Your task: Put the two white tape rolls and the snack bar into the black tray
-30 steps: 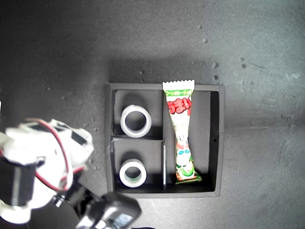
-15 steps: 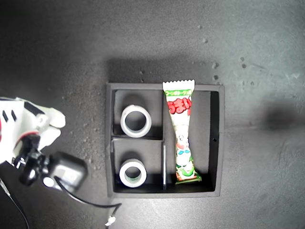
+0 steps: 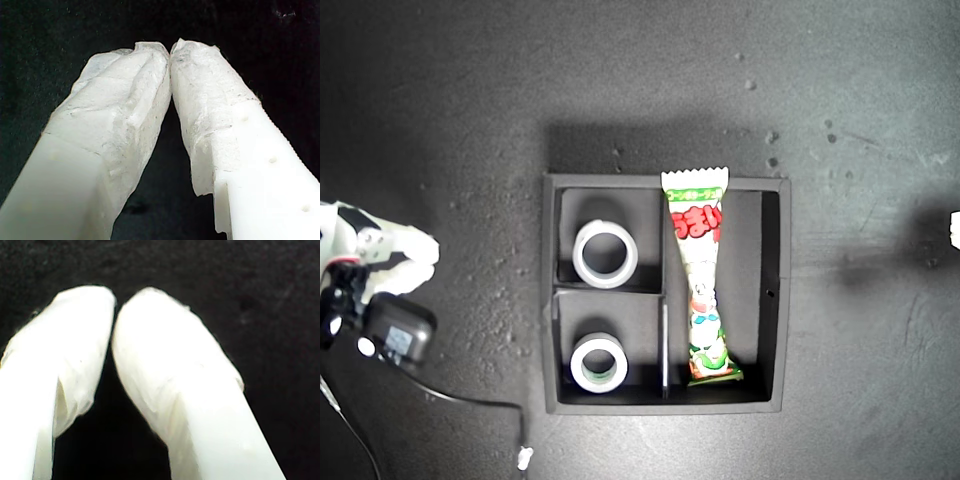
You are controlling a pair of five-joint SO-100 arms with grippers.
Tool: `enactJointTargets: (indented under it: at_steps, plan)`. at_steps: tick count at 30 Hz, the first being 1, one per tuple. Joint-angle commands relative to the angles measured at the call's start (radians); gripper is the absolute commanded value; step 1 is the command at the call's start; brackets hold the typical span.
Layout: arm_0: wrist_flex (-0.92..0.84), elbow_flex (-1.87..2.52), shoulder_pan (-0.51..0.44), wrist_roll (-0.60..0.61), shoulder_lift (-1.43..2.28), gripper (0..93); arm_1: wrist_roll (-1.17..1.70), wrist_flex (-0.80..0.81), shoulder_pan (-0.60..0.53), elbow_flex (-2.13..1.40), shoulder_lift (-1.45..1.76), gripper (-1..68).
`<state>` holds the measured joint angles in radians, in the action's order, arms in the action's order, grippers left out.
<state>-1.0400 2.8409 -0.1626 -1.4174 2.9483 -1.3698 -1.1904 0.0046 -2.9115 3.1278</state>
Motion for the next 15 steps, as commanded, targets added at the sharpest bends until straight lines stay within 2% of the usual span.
enactJointTargets:
  at_steps: [1, 5, 12, 15]
  plan:
    - [0.011, 0.046, -0.021, -0.023, 0.092, 0.1, 0.031, 0.023, 0.017, -0.028, 0.051, -0.6]
    - [0.005, 0.104, -0.026, -0.031, 0.161, 0.1, 0.028, -0.031, 0.035, -0.11, 0.222, -0.7]
    - [-0.14, 0.224, -0.035, -0.054, 0.439, 0.1, 0.028, -0.029, 0.048, -0.172, 0.222, -0.7]
    - [-0.144, 0.258, -0.044, -0.071, 0.437, 0.0, 0.031, -0.015, 0.055, -0.196, 0.222, -0.7]
